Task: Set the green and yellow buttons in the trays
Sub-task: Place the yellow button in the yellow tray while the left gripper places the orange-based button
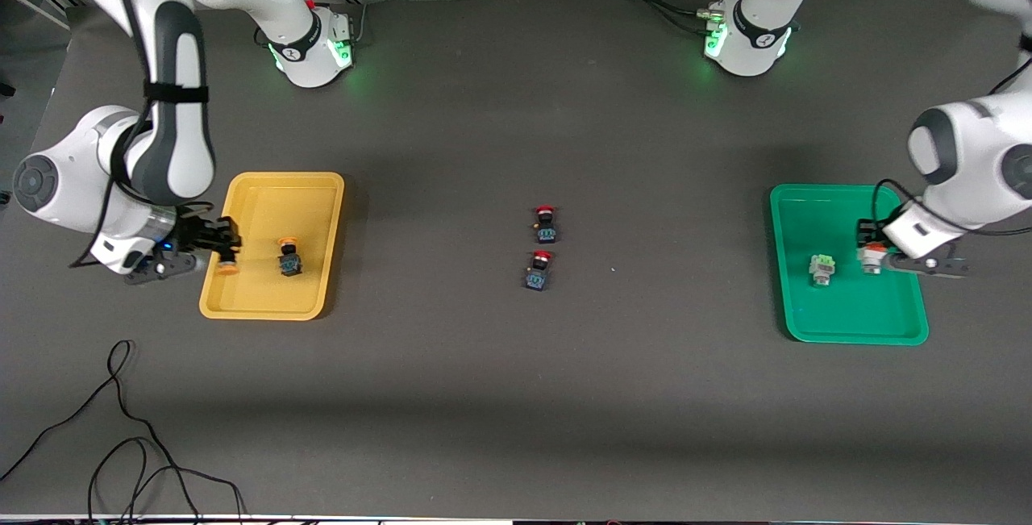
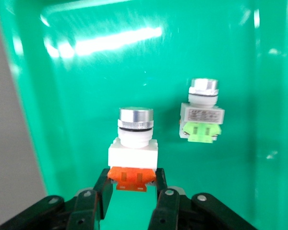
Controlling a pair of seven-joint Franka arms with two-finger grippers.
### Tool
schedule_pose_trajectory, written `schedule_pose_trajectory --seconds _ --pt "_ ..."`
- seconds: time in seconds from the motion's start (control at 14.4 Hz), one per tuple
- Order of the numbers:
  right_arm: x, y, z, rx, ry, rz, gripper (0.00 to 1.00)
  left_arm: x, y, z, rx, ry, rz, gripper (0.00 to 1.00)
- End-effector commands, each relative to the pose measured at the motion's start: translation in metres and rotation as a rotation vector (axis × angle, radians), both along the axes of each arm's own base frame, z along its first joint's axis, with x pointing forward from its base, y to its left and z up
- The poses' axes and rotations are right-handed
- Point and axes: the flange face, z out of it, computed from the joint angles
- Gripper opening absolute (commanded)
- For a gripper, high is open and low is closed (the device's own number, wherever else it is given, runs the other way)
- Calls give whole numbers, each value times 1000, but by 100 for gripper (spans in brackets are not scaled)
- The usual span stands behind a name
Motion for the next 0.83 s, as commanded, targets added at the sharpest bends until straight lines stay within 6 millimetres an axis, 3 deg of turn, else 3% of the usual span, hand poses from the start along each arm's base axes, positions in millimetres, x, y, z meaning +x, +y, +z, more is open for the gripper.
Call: schedule_pose_trajectory --seconds 0.0,0.07,0.14,0.21,0.28,0.35,0.49,0.62,0.69,0.76 --pt "-8 16 -36 -34 -28 48 0 1 3 -5 10 -16 -17 0" --pt "-9 15 -46 -47 -51 50 0 2 2 -12 7 -16 -19 0" --pt "-9 23 -60 -33 -60 53 0 2 3 -17 5 -12 -20 10" --pt "-11 25 -73 -19 -66 60 0 5 4 -17 9 -14 -28 66" --pt "-12 20 -79 -13 -81 65 0 7 5 -12 13 -12 -32 100" --pt "-12 19 -84 -13 -86 78 0 11 8 -1 18 -20 -29 100" --pt "-13 12 -86 -21 -84 92 0 25 16 51 33 4 -20 100" --pt "-16 -5 -89 -17 -82 88 0 42 26 125 36 85 -7 100" --pt "-15 -3 -91 -14 -79 92 10 48 26 162 29 115 9 100" --pt "-15 -2 -90 -12 -80 91 74 52 26 197 26 128 19 100"
